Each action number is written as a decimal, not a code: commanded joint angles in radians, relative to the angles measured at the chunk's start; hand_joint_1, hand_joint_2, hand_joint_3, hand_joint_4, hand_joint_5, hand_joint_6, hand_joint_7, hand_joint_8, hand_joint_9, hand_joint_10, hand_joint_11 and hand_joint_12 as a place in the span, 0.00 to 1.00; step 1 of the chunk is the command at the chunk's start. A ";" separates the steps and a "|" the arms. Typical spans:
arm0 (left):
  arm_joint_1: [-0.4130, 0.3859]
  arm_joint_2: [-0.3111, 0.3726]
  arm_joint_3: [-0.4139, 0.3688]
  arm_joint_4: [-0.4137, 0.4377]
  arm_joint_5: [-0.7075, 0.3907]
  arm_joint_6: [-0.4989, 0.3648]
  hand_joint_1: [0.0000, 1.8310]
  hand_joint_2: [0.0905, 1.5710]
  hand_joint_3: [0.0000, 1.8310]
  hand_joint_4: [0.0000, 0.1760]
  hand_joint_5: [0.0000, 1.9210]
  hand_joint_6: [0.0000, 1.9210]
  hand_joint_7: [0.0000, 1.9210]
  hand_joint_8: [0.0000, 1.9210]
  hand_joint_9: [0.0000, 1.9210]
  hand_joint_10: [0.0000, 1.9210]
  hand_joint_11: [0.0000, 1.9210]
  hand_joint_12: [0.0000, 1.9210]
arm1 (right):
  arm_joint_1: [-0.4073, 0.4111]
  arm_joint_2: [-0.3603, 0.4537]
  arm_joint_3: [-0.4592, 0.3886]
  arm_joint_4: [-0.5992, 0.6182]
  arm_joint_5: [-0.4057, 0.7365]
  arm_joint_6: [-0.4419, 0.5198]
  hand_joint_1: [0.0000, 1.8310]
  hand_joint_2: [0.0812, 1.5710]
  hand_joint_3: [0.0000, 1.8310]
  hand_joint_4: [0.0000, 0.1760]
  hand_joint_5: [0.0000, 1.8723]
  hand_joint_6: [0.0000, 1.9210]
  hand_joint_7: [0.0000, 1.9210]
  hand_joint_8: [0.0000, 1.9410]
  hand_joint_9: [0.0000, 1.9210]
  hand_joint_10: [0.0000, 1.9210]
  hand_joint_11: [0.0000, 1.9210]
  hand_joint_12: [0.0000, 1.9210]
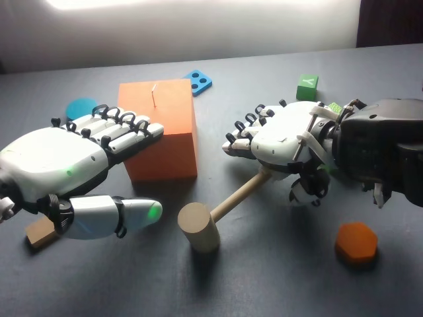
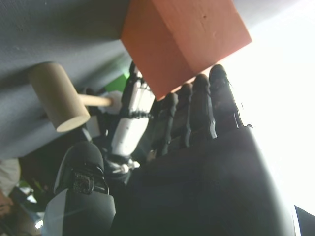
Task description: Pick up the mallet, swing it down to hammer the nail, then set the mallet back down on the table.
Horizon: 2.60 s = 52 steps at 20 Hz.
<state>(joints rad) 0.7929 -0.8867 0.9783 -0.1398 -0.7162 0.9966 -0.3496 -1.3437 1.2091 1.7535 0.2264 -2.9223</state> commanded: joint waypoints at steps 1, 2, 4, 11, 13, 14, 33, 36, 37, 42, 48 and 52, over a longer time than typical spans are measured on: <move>0.004 -0.003 0.005 0.000 -0.096 -0.009 0.00 0.78 0.00 0.00 0.00 0.00 0.00 0.00 0.00 0.00 0.00 0.00 | 0.002 0.004 0.002 -0.021 0.000 -0.012 0.70 0.56 0.00 0.00 0.10 0.01 0.08 0.01 0.10 0.01 0.00 0.49; 0.007 -0.004 0.005 0.000 -0.096 -0.010 0.00 0.78 0.00 0.00 0.00 0.00 0.00 0.00 0.00 0.00 0.00 0.00 | 0.002 0.005 0.002 -0.021 0.000 -0.012 0.70 0.57 0.00 0.00 0.19 0.02 0.20 0.02 0.19 0.03 0.01 0.56; 0.012 -0.006 0.003 0.000 -0.096 -0.012 0.00 0.78 0.00 0.00 0.00 0.00 0.00 0.00 0.00 0.00 0.00 0.00 | 0.002 0.005 0.002 -0.021 0.000 -0.016 0.71 0.58 0.00 0.00 0.36 0.05 0.40 0.05 0.40 0.09 0.19 0.56; 0.016 -0.007 0.002 0.000 -0.090 -0.014 0.00 0.78 0.00 0.00 0.00 0.00 0.00 0.00 0.00 0.00 0.00 0.00 | 0.003 0.005 0.003 -0.021 0.002 -0.022 0.57 0.70 0.00 0.00 0.42 0.92 0.50 0.99 0.55 1.00 0.56 1.00; 0.018 -0.007 0.002 0.000 -0.090 -0.016 0.00 0.78 0.00 0.00 0.00 0.00 0.00 0.00 0.00 0.00 0.00 0.00 | 0.004 0.006 0.003 -0.021 0.001 -0.025 0.38 0.80 0.01 0.00 0.53 1.00 0.62 1.00 0.65 1.00 0.66 1.00; 0.019 -0.007 0.002 0.000 -0.090 -0.016 0.00 0.78 0.00 0.00 0.00 0.00 0.00 0.00 0.00 0.00 0.00 0.00 | 0.004 0.006 0.003 -0.021 0.001 -0.026 0.30 0.83 0.01 0.00 0.58 1.00 0.66 1.00 0.68 1.00 0.70 1.00; 0.017 -0.006 0.005 0.030 -0.058 -0.029 0.00 0.78 0.00 0.00 0.00 0.00 0.00 0.00 0.00 0.00 0.00 0.00 | 0.135 0.238 -0.179 -0.022 0.181 0.161 0.11 1.00 0.03 0.43 0.64 1.00 0.72 1.00 0.75 1.00 0.78 1.00; 0.012 -0.007 0.008 0.030 -0.051 -0.029 0.00 0.78 0.00 0.00 0.01 0.00 0.00 0.00 0.00 0.00 0.00 0.00 | 0.149 0.256 -0.200 -0.280 0.276 0.429 0.12 1.00 0.02 0.52 0.64 1.00 0.72 1.00 0.75 1.00 0.78 1.00; 0.012 -0.008 0.010 0.032 -0.049 -0.029 0.00 0.78 0.00 0.00 0.01 0.00 0.00 0.00 0.00 0.00 0.00 0.00 | 0.142 0.260 -0.212 -0.416 0.302 0.519 0.12 1.00 0.03 0.56 0.63 1.00 0.71 1.00 0.75 1.00 0.77 1.00; 0.011 -0.012 0.013 0.037 -0.044 -0.029 0.00 0.78 0.00 0.00 0.02 0.01 0.00 0.00 0.00 0.00 0.00 0.00 | 0.136 0.225 -0.204 -0.623 0.401 0.736 0.14 1.00 0.02 0.81 0.63 1.00 0.72 1.00 0.75 1.00 0.78 1.00; 0.008 -0.018 0.014 0.037 -0.042 -0.029 0.00 0.78 0.00 0.00 0.01 0.00 0.00 0.00 0.00 0.00 0.00 0.00 | 0.171 0.088 -0.082 -0.656 0.387 0.698 0.14 1.00 0.01 0.99 0.64 1.00 0.72 1.00 0.75 1.00 0.78 1.00; 0.007 -0.021 0.014 0.037 -0.040 -0.029 0.00 0.78 0.00 0.00 0.01 0.00 0.00 0.00 0.00 0.00 0.00 0.00 | 0.195 0.033 -0.027 -0.655 0.365 0.667 0.13 1.00 0.02 1.00 0.62 1.00 0.70 1.00 0.73 1.00 0.76 1.00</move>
<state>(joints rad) 0.8040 -0.9012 0.9901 -0.1127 -0.7177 0.9737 -0.1711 -1.3174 1.1805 1.1503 0.5358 -2.2551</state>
